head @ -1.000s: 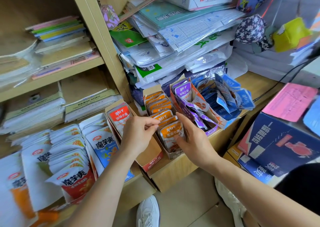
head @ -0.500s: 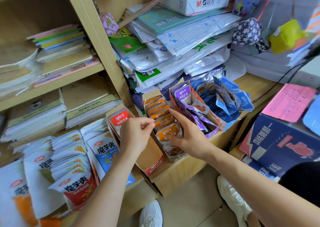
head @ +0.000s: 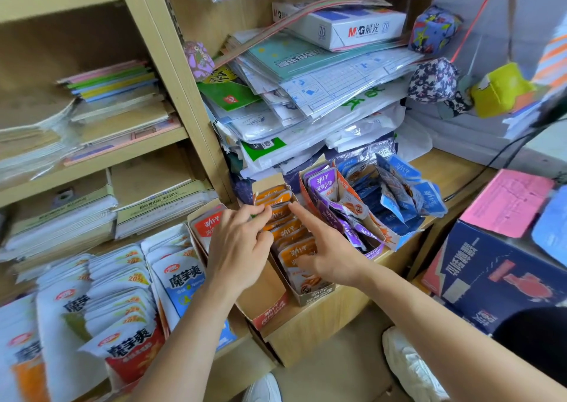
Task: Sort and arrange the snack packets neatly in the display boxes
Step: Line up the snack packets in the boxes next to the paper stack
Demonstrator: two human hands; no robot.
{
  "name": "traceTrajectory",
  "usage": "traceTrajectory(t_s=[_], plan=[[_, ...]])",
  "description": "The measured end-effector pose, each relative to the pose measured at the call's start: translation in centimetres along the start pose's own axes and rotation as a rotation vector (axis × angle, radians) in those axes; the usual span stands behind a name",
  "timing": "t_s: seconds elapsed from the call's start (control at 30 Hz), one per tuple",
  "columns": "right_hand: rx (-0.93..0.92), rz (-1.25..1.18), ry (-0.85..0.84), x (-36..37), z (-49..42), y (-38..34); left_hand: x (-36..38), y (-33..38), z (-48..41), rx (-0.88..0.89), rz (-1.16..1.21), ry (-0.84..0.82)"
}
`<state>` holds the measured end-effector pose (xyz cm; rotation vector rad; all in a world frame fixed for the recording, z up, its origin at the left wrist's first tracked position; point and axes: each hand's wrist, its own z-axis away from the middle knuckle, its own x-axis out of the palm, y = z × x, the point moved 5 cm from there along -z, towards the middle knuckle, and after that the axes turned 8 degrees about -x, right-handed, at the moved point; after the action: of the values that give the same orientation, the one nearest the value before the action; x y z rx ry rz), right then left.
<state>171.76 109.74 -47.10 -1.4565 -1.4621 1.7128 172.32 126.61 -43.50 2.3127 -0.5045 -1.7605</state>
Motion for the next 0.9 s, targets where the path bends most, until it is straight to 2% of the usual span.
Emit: traceTrajectory(t_s=[0.13,0.23,0.33,0.43,0.53,0.77,0.9], plan=[[0.002,-0.113,0.076,0.2,0.3,0.6,-0.8,0.2,-0.2,0.051,0.16,0.043],[0.034,-0.123,0.179,0.3,1.5,1.6,-1.1,0.5,0.1,0.114,0.255,-0.031],[0.053,-0.083,0.227,0.9,3.4,2.5,-0.9,0.7,1.3,0.194,0.221,-0.098],[0.068,-0.048,0.273,1.7,5.6,3.3,-0.5,1.3,2.2,0.262,0.132,-0.008],[0.079,0.076,0.325,2.7,7.7,3.5,0.2,2.2,2.8,0.305,0.151,0.06],[0.138,0.237,0.391,4.1,7.4,3.8,0.6,2.7,2.5,0.158,0.087,0.067],[0.118,0.269,0.438,4.3,7.3,3.5,0.0,3.1,2.4,0.166,0.077,0.073]])
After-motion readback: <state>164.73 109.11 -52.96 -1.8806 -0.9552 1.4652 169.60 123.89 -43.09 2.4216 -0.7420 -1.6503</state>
